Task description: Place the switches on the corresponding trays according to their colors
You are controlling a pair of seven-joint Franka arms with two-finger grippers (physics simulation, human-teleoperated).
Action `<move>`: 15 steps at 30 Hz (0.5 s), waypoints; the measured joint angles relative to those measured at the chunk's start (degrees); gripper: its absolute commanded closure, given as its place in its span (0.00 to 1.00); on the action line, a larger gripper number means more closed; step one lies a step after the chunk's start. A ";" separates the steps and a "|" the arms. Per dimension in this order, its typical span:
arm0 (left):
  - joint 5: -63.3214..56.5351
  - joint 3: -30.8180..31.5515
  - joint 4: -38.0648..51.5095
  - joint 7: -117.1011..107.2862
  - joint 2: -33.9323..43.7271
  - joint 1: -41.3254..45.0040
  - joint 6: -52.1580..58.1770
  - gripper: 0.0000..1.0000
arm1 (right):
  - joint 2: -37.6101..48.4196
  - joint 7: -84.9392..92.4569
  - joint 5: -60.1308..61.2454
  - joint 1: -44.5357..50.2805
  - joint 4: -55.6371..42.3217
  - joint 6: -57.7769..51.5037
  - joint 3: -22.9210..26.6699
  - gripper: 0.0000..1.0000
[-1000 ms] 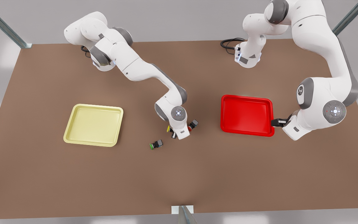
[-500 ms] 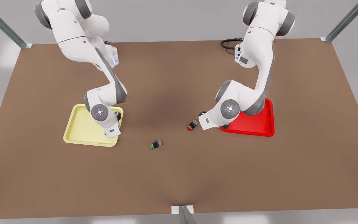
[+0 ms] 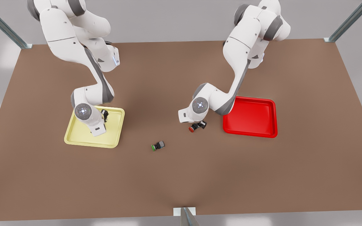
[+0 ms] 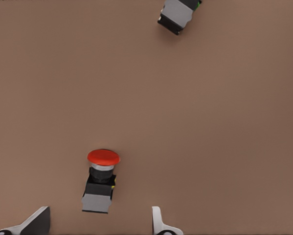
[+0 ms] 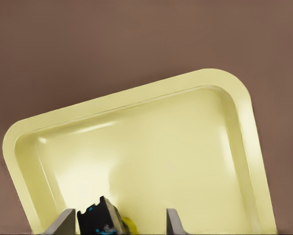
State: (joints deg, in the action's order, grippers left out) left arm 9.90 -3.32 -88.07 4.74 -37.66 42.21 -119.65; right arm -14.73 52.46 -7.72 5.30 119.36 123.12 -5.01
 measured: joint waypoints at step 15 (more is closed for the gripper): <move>-2.72 -0.54 -6.52 0.54 -2.02 -0.20 -7.97 0.00 | 8.81 -45.39 2.34 -5.98 -35.27 -32.41 6.36 0.00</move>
State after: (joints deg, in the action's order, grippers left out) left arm 7.18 -3.87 -94.59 5.27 -39.68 42.01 -127.62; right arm -5.92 7.07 -5.38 -0.68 84.10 90.71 1.35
